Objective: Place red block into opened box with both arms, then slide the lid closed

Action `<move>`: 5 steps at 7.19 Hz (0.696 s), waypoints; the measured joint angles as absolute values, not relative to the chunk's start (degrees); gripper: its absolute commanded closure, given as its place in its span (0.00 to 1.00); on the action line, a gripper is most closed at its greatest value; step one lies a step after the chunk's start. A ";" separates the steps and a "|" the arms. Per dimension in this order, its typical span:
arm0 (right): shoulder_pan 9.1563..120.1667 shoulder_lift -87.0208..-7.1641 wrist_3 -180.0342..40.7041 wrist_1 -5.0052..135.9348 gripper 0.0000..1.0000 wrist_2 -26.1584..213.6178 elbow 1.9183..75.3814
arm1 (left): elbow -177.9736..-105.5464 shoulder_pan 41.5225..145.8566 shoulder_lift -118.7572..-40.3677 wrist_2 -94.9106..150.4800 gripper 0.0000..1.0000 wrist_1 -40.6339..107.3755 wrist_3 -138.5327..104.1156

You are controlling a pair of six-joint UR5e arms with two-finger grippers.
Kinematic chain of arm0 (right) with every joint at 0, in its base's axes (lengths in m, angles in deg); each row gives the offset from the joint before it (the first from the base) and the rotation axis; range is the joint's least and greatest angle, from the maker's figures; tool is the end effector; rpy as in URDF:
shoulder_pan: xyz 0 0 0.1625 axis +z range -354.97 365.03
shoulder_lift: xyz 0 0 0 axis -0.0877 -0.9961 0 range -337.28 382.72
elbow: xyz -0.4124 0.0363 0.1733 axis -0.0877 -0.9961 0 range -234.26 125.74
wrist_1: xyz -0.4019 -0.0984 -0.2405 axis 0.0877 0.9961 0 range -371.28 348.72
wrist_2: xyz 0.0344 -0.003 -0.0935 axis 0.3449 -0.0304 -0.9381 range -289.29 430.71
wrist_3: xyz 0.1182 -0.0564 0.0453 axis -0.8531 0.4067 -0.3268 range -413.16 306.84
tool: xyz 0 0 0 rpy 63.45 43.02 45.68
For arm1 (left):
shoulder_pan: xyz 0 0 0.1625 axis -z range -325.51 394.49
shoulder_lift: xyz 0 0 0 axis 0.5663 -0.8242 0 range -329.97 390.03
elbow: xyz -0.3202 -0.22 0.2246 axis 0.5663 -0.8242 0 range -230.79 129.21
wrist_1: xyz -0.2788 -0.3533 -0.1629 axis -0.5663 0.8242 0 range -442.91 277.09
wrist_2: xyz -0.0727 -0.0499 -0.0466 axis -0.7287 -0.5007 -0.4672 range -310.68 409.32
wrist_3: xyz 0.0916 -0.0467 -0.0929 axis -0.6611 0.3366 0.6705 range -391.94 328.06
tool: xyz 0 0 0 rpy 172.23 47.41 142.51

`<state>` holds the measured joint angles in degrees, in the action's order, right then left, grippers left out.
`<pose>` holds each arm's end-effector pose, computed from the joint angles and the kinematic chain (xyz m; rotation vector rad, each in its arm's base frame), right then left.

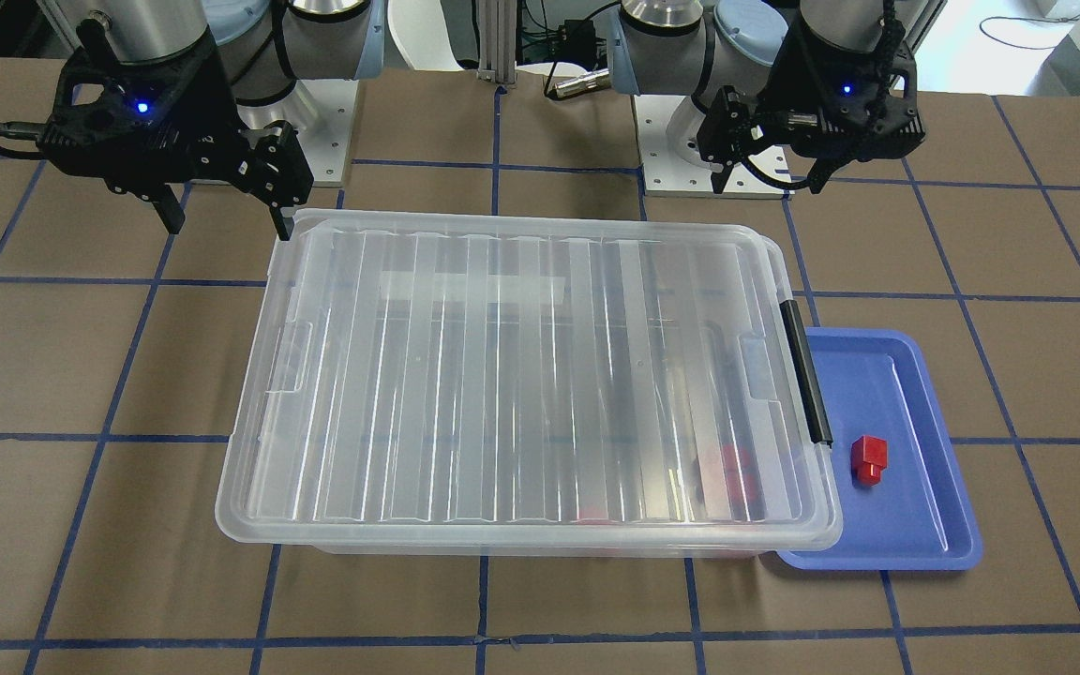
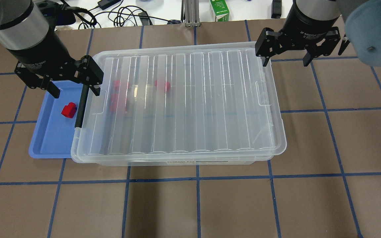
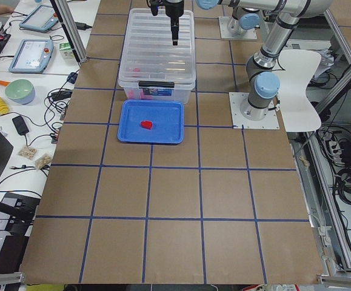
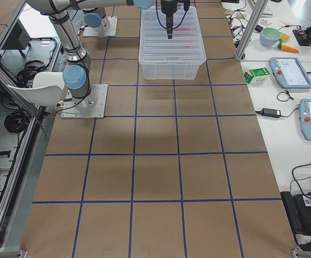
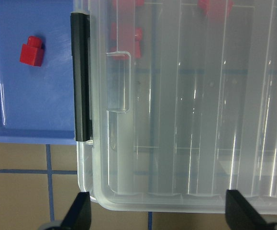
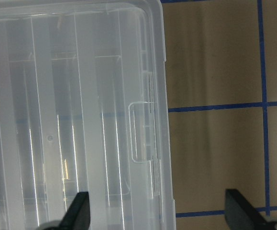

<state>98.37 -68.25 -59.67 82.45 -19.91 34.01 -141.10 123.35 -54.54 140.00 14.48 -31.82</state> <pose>0.1645 -0.5575 0.5063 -0.0876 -3.1343 0.1772 -0.1214 -0.5122 0.5078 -0.0341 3.1293 0.0619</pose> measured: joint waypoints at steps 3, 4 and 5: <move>98.37 -68.25 -59.67 82.44 0.00 -19.97 33.99 | -142.90 123.35 -53.12 140.19 0.00 14.96 -31.85; 98.37 -68.25 -59.67 82.38 0.00 -19.98 34.00 | -143.29 123.35 -52.79 140.18 0.00 14.95 -31.85; 98.36 -68.25 -59.67 82.36 0.00 -19.97 34.01 | -143.44 123.35 -52.66 140.16 0.00 14.88 -31.85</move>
<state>98.36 -68.25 -59.67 82.36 -19.97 34.01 -143.44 123.35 -52.66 140.16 14.88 -31.85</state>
